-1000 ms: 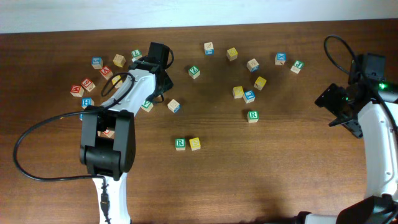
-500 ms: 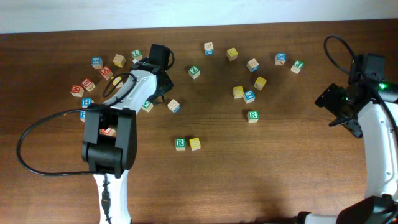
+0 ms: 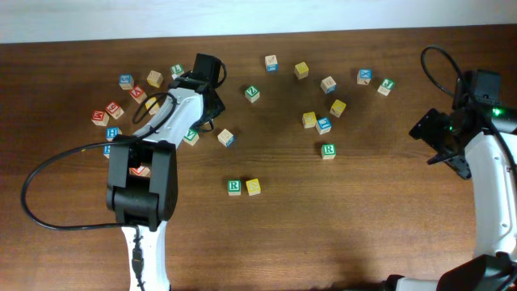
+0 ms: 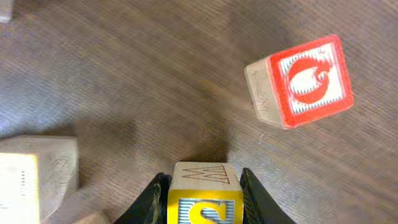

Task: Spell out RSS
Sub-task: 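Swing the left gripper over the left cluster to a yellow S block, then close the left gripper on the yellow S block and lift it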

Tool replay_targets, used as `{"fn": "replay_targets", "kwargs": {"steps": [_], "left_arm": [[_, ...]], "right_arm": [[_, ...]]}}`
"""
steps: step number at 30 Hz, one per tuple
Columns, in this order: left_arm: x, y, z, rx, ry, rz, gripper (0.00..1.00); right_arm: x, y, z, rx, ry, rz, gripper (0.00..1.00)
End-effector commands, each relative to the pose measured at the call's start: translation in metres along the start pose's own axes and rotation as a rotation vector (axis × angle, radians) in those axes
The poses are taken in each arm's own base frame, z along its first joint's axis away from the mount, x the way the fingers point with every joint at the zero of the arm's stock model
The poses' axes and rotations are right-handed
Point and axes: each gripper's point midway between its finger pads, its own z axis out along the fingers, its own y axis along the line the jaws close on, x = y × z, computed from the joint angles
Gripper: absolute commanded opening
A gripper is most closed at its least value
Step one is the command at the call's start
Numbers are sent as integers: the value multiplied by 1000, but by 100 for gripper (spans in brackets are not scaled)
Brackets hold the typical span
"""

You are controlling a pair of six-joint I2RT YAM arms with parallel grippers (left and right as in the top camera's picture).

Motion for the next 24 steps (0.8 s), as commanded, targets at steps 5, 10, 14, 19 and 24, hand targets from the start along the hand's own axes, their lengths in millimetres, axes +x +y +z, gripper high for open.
{"fn": "replay_targets", "kwargs": {"steps": [5,10,14,19,24], "left_arm": [[-12,-7,-19,13,4,-4,25],[-8,-51,-94,303,107,44,24],[37,-70,-141,442,282,96,22],[130,-80,-155,346,428,315,23],[206,-87,-147,225,409,458,23]], "right_arm": [[-5,-2,-5,2,-22,9,98],[-5,-2,-5,2,-22,9,98],[-5,-2,-5,2,-22,9,98],[-5,-2,-5,2,-22,9,98],[-5,-2,-5,2,-22,9,98]]}}
